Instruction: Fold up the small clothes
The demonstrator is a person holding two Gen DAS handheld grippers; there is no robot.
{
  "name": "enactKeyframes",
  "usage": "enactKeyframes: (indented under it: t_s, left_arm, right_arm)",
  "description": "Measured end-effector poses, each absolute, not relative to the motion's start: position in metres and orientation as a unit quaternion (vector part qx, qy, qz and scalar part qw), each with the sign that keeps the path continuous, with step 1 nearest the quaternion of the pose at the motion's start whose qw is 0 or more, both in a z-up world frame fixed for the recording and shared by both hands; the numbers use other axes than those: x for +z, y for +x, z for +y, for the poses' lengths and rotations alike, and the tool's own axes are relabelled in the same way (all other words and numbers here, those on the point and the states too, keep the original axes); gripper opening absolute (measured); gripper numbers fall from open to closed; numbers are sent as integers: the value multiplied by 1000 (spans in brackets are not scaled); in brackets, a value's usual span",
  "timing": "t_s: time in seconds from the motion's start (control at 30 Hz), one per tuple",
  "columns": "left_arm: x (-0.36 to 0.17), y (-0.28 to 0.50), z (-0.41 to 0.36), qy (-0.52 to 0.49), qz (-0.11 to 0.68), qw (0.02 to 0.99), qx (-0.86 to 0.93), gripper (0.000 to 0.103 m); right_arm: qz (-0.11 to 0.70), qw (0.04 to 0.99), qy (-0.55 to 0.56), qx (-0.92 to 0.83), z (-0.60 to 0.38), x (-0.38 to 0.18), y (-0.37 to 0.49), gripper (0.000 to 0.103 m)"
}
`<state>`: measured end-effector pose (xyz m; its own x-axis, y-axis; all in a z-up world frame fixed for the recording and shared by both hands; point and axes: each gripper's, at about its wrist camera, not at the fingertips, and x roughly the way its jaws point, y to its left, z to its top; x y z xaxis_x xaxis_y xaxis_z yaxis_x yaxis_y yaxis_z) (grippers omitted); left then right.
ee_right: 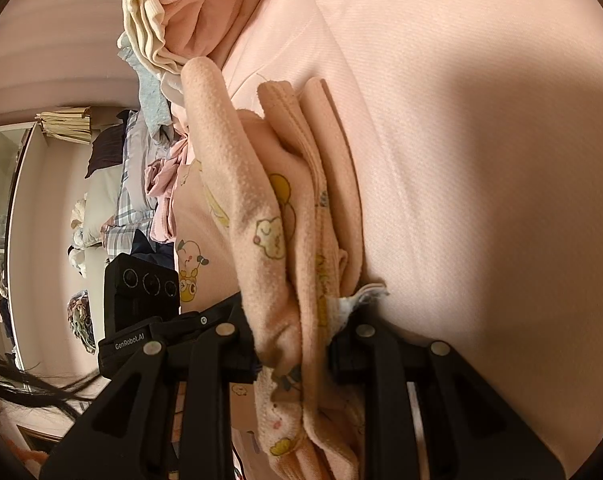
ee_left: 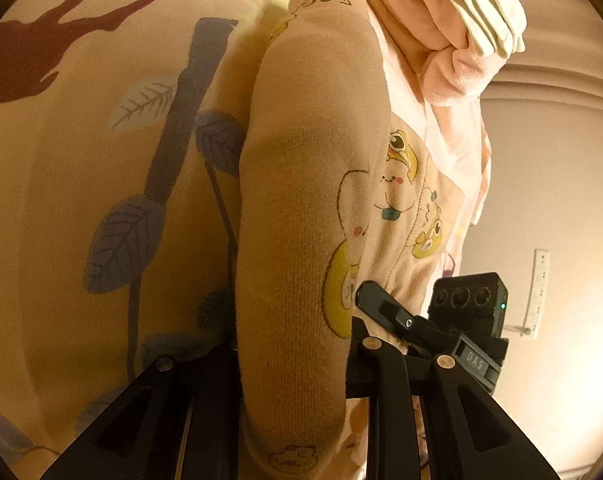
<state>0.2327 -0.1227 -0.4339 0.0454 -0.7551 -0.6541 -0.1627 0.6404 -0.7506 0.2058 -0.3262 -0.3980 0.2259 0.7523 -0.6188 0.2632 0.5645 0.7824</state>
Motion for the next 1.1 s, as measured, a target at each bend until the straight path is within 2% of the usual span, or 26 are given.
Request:
enactKeyframes:
  t_s: [0.5,0.63,0.73,0.93,1.1]
  left_arm:
    - [-438,236,-115,-364,650,619,-246,25]
    - [-438,234,-110,-380,646,611,-255,22]
    - [-409,224,-110,-325,637,642,-277,21]
    - [-351,212,-105,-329,597,652,-332,21]
    - [-316,201,-111,-313,568,674,-353,21]
  right_arm:
    - [590,663,425,182,-325,-396,203,21]
    - [600,646,437,177,-326,-394,206,23]
    - [598,639,451,176,-325,-379,202,25]
    - [535,665,471,221,-326,-308,177,25]
    - [495,688,478,231,-332,-272,162,25]
